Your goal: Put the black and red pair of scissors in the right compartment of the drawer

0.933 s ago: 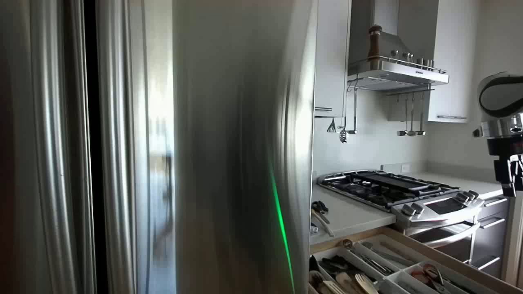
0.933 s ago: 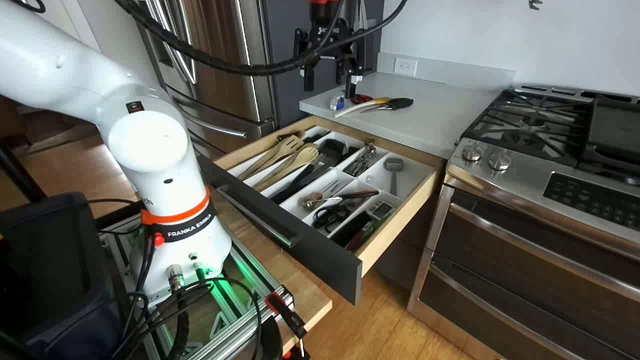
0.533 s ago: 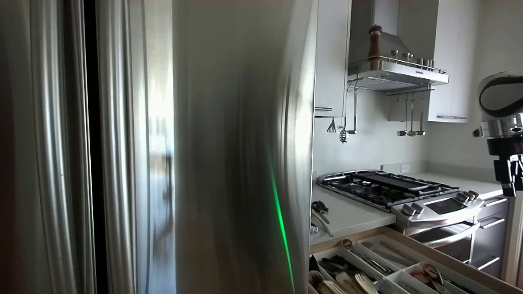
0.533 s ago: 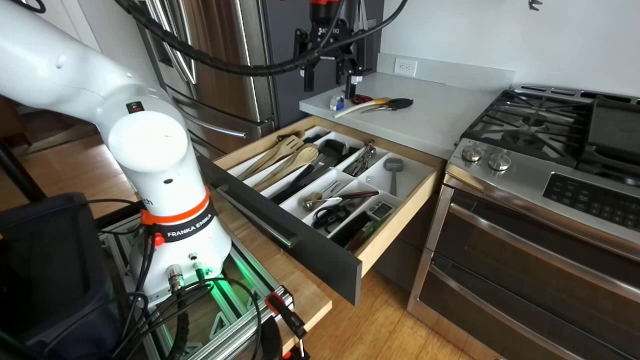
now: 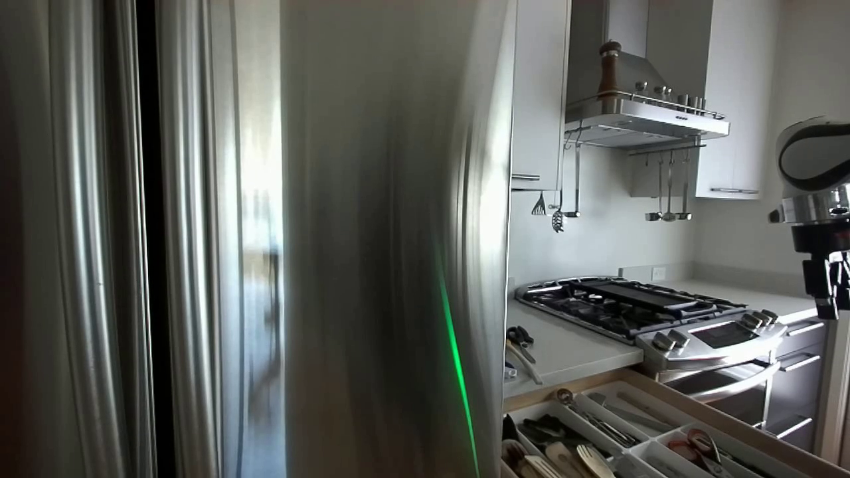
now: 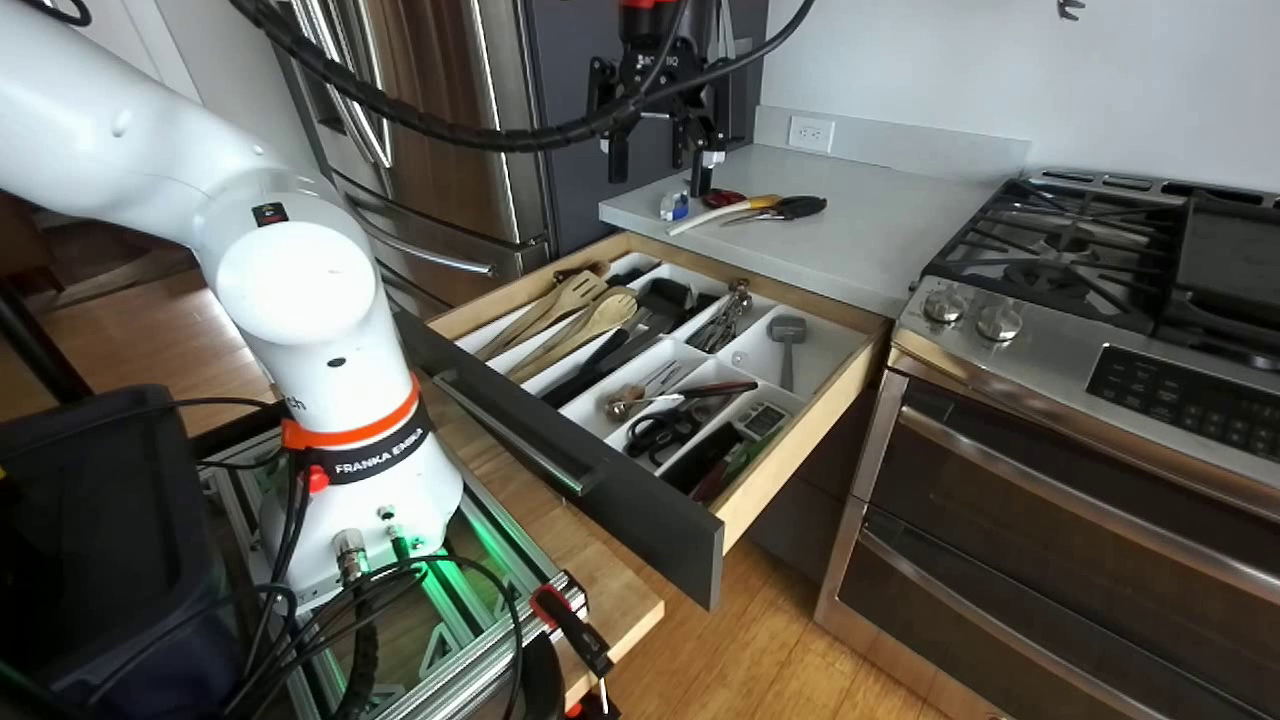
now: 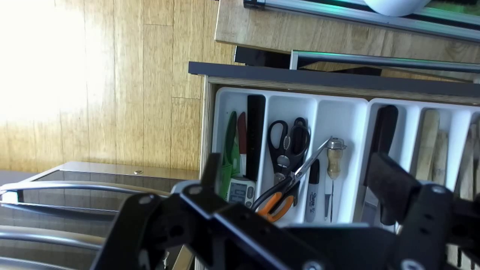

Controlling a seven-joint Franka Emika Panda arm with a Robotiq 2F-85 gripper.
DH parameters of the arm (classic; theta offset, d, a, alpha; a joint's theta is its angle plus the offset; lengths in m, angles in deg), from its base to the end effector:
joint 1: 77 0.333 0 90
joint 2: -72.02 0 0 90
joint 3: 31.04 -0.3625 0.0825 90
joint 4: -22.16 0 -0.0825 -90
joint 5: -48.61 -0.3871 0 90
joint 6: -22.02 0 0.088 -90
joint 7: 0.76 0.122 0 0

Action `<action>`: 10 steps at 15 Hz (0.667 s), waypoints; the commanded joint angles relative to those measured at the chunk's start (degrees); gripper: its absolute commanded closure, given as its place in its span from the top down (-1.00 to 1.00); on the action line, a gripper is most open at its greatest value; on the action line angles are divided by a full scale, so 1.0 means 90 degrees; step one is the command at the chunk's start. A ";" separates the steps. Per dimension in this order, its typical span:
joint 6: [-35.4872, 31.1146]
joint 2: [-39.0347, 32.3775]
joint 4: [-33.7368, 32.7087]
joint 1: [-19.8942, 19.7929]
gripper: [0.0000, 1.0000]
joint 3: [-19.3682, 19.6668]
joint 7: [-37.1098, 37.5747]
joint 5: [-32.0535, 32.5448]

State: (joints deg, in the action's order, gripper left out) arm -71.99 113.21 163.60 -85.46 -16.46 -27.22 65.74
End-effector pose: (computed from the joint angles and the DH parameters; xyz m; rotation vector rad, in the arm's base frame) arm 0.2576 -0.1637 0.5333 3.0476 0.2605 -0.2475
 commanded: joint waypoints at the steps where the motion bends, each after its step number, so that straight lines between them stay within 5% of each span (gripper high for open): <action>1: 0.0030 0.0013 -0.0014 0.0104 1.00 0.0074 0.0052 0.0043; 5: -0.0040 -0.0137 -0.0021 0.0134 1.00 0.0103 0.0152 -0.0092; 10: -0.1137 -0.0937 0.0335 -0.0087 1.00 0.0100 0.1639 -0.0723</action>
State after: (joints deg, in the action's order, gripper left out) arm -76.82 109.63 164.86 -85.32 -16.12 -19.17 62.30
